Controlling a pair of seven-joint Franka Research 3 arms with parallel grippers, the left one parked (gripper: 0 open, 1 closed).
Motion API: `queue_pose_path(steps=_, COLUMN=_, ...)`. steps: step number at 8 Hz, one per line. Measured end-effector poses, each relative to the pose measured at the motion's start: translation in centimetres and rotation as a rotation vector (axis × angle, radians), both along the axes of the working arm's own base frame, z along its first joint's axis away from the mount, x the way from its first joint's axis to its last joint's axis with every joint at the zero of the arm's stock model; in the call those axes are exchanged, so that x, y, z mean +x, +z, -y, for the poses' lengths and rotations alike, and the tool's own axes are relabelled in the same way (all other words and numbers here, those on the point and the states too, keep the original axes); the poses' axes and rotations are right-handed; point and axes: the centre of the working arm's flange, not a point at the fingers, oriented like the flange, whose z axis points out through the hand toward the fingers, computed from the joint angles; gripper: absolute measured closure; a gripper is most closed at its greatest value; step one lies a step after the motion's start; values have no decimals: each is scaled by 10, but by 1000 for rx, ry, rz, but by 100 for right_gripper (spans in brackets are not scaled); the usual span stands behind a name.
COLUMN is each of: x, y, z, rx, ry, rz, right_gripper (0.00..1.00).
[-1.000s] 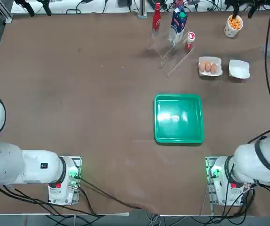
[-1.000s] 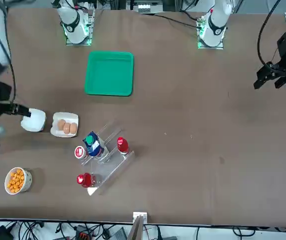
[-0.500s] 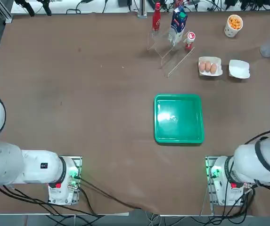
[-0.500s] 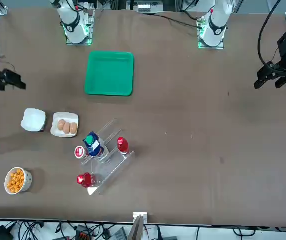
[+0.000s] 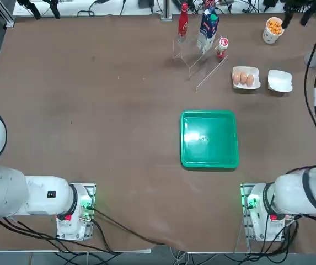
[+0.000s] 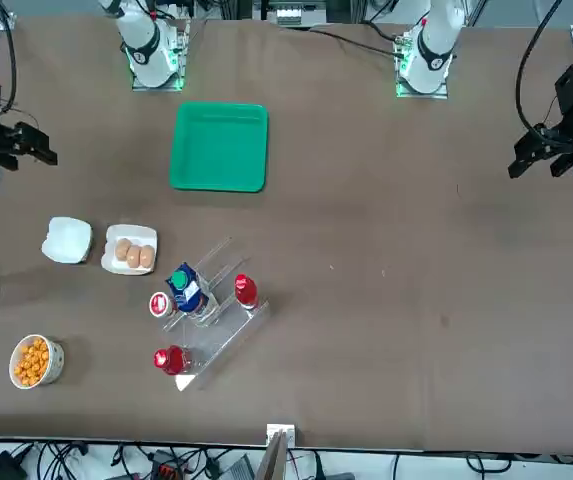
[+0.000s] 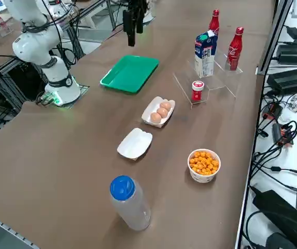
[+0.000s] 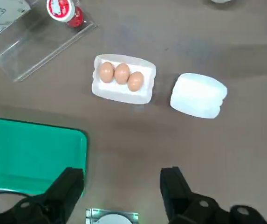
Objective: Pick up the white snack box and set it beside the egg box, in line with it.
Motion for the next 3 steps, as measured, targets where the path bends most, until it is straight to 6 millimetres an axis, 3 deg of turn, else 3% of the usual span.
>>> queue_pose_path(steps=3, x=-17, y=-3, z=-13, rx=4, ry=24, rz=33, right_gripper=0)
